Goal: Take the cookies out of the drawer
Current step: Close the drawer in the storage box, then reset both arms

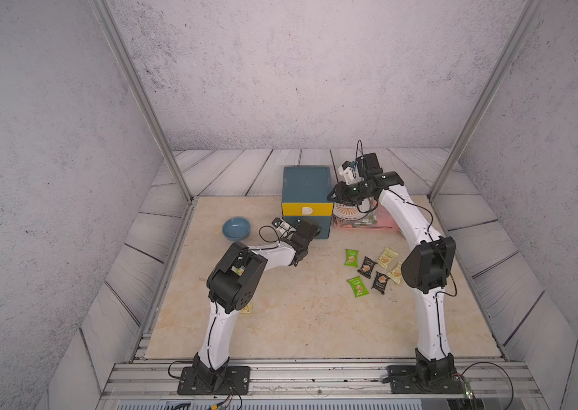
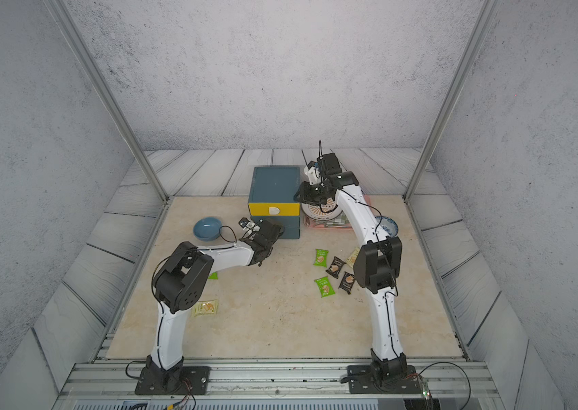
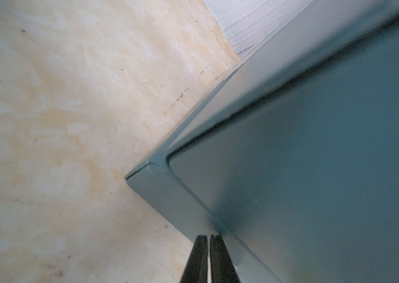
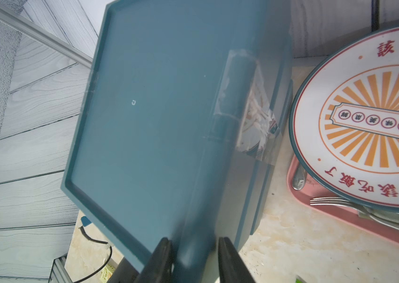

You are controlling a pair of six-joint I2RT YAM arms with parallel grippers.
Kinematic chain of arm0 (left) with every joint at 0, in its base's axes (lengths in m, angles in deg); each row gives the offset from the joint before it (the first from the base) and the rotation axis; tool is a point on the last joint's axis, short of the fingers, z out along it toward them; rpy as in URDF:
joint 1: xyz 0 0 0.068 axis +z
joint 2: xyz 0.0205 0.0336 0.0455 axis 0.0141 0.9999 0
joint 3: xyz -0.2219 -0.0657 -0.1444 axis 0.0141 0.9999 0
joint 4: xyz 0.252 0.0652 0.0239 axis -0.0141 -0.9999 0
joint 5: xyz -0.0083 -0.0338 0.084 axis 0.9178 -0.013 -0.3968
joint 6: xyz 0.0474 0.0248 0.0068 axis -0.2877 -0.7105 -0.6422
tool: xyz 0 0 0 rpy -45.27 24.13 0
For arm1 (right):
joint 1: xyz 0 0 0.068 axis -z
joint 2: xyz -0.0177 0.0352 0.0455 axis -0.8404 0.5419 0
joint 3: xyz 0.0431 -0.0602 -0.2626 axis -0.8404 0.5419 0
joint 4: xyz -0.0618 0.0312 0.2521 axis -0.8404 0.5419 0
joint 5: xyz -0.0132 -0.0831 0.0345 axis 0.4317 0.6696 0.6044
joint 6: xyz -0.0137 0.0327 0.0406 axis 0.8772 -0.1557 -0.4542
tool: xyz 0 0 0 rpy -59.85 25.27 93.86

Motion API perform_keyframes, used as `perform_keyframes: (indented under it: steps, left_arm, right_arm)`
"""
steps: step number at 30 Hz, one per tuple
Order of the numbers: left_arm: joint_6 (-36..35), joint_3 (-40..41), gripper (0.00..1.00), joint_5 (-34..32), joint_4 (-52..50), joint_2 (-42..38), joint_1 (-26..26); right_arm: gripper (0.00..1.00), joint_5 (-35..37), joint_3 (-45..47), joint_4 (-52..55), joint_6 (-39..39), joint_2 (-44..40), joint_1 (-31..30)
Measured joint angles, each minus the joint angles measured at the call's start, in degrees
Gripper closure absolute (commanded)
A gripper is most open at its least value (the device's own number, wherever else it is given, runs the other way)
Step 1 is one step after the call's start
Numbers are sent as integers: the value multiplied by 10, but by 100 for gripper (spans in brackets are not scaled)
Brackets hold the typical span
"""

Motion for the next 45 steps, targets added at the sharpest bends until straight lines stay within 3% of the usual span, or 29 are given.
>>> perform_keyframes:
  steps: [6, 12, 19, 22, 25, 26, 29, 31, 33, 35, 40, 45]
  left_arm:
    - [-4, 25, 77, 8, 67, 3, -3]
    - [-21, 111, 70, 78, 126, -26, -2]
    - [-57, 245, 67, 156, 129, -175, -2]
    - [-83, 266, 64, 190, 111, -250, -2]
    - [-121, 273, 59, 221, 66, -337, -2]
    - [-139, 273, 53, 226, 48, -370, -2]
    - [-217, 269, 19, 232, -12, -481, 1]
    - [-274, 247, 12, 231, -68, -550, 14]
    - [-327, 209, 0, 231, -117, -598, 47]
    - [-369, 179, 2, 229, -145, -635, 104]
    - [-439, 182, 2, 207, -174, -663, 246]
    - [-502, 298, 2, 146, -109, -637, 324]
  right_arm:
    - [65, -2, 1, -1, 0, 0, 0]
    - [64, -2, 1, -2, 0, 0, 0]
    - [53, -1, 1, -1, 1, 0, 0]
    - [39, 4, 1, 3, 5, -2, 1]
    - [35, 12, 9, 11, 10, -12, 0]
    - [34, 15, 13, 17, 14, -19, 0]
    - [31, 41, 38, 46, 38, -63, 0]
    - [18, 80, 91, 46, 55, -124, 0]
    - [10, 136, 200, 9, 77, -224, 0]
    - [1, 196, 327, -41, 95, -339, 1]
    - [1, 331, 569, -188, 120, -543, 19]
    - [1, 410, 762, -337, 106, -598, 67]
